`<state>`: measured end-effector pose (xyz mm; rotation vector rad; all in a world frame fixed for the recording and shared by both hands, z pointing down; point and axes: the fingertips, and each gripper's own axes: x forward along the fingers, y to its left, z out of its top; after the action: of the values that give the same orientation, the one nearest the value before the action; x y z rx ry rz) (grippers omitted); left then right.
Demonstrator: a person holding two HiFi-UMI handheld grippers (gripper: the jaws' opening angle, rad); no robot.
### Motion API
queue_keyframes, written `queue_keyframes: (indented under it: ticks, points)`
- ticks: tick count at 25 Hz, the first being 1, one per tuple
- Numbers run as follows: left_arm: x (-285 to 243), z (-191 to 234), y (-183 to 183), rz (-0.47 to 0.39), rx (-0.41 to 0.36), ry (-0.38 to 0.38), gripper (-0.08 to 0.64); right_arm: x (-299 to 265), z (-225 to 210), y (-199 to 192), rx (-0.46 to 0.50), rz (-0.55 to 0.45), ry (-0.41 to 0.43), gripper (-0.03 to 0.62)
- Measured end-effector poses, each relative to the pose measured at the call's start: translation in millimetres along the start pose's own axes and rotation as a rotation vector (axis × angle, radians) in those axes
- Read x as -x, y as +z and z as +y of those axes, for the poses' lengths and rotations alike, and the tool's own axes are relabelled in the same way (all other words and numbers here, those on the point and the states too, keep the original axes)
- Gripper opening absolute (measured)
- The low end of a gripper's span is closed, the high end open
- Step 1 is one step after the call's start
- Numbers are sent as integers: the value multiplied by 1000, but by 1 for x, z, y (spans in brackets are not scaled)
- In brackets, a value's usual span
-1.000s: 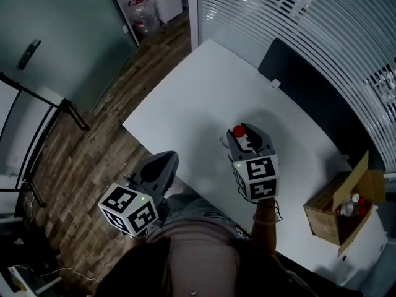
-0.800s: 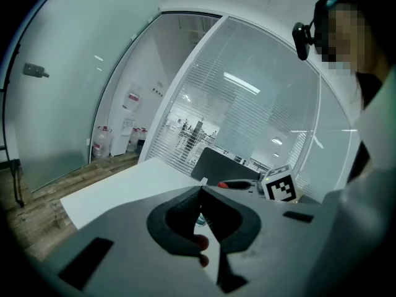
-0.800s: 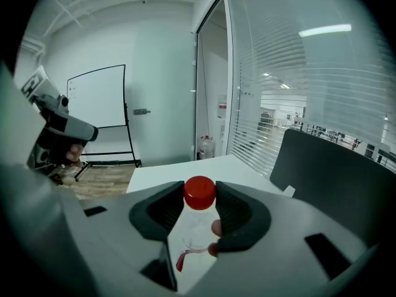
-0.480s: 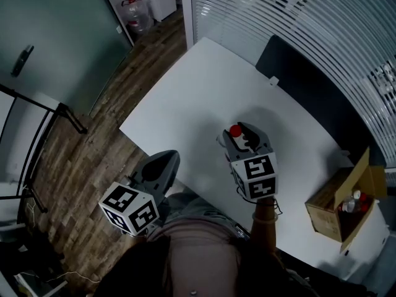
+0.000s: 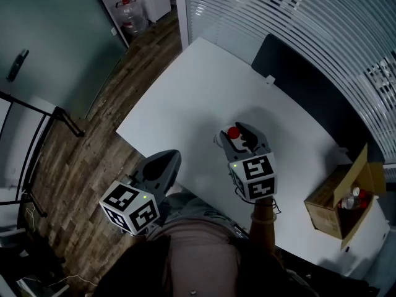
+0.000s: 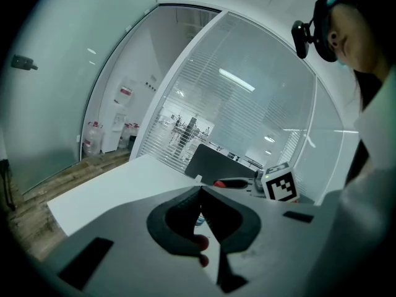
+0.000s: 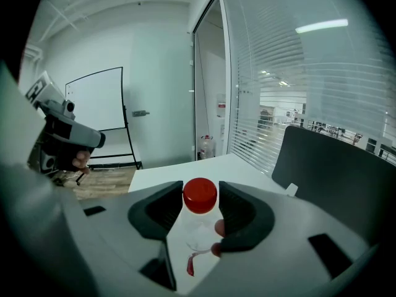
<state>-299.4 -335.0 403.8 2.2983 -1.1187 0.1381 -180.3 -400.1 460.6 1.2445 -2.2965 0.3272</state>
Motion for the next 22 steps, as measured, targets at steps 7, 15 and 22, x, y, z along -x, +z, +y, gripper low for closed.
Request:
queue_keyframes:
  ticks: [7,15,22]
  points:
    - [0,-5,0,-5,-11,-8,9,4,2,-2,-10,-3,7,175]
    - [6,-26,-3,-8,-31,-18,9,25,3,-9,-16,-10,-3,176]
    - [18,-54,-13,-22,-48,-35,9,58,5,-13,-27,-41,-18,176]
